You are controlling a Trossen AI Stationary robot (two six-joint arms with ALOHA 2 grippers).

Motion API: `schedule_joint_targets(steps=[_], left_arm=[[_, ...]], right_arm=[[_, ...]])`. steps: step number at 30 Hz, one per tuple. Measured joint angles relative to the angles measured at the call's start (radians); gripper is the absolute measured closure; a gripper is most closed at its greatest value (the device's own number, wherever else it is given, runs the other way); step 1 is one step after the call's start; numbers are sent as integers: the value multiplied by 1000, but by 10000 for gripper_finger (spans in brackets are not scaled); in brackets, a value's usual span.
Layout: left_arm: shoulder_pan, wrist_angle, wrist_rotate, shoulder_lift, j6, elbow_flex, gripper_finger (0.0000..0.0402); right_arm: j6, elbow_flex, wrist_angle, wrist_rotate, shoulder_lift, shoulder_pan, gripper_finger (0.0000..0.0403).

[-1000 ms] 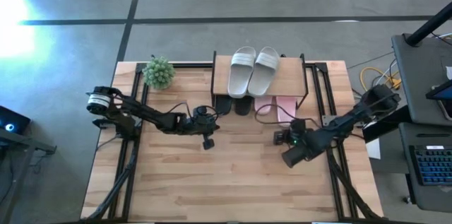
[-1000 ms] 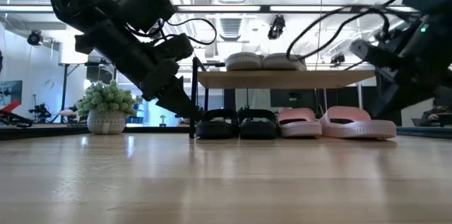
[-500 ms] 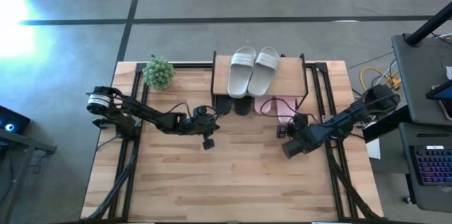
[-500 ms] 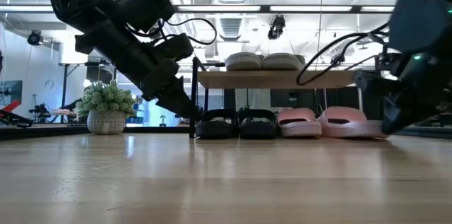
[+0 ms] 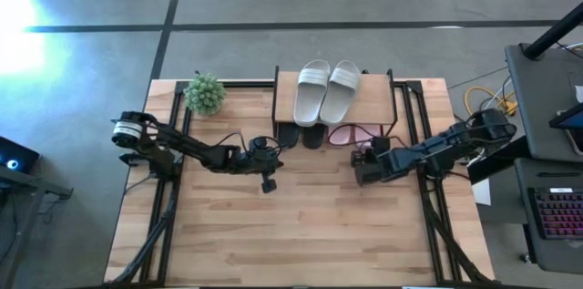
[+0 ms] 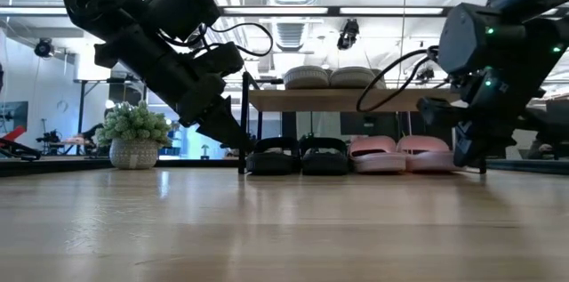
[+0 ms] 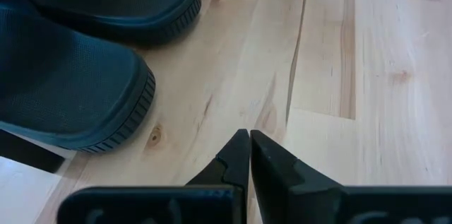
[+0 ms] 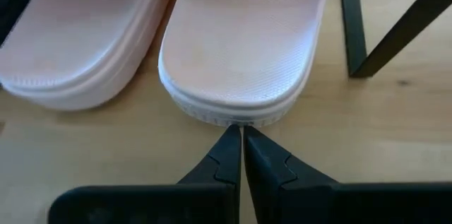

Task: Pick and place slides into the shelf
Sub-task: Adjust the right pink slipper under the shelf, then adjust the gray slippers on the shelf

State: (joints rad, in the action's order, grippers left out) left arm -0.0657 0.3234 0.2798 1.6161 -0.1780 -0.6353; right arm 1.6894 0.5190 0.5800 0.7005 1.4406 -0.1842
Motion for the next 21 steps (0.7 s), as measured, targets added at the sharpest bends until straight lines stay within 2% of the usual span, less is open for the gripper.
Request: schedule_joint_targets(steps=[8, 13, 18, 21], left_arm=[[0, 0, -17, 0, -1, 0, 402], [-1, 0, -108, 0, -62, -2, 402], [-1, -3, -114, -6, -78, -7, 402], [-2, -3, -114, -51, -78, -31, 402]], right_arm=[[-30, 7, -16, 6, 0, 29, 392], [-64, 61, -18, -4, -12, -25, 392], [-75, 119, -3, 4, -18, -85, 392], [-109, 170, -6, 14, -28, -133, 392]])
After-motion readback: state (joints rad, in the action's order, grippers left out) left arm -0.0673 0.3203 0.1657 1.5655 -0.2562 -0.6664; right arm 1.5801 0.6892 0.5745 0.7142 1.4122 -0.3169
